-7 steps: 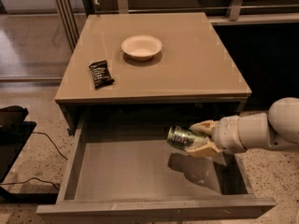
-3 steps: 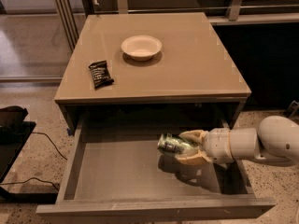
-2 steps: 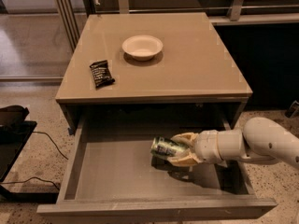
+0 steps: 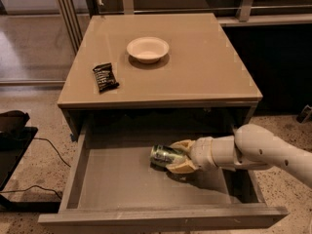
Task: Place green can into top drawer
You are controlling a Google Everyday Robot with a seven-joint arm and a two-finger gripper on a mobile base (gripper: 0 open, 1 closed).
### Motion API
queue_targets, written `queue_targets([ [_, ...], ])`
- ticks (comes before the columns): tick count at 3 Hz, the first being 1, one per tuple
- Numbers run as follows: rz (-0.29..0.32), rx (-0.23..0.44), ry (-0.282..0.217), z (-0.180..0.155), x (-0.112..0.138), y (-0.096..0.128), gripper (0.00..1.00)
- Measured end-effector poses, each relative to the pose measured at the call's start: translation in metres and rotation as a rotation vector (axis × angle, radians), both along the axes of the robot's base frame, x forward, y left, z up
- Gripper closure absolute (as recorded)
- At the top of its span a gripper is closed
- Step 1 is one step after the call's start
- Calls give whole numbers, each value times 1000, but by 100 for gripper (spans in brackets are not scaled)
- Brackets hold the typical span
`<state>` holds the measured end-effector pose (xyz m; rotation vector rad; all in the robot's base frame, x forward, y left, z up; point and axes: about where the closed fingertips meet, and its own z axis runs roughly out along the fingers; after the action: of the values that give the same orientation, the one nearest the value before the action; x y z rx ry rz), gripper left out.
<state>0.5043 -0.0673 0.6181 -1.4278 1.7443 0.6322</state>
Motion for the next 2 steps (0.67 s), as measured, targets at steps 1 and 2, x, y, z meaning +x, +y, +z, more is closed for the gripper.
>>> queue_targets([
  [1,-2,0,-2,0,1,0,81],
  [2,-2,0,-2,0,1,0,59],
])
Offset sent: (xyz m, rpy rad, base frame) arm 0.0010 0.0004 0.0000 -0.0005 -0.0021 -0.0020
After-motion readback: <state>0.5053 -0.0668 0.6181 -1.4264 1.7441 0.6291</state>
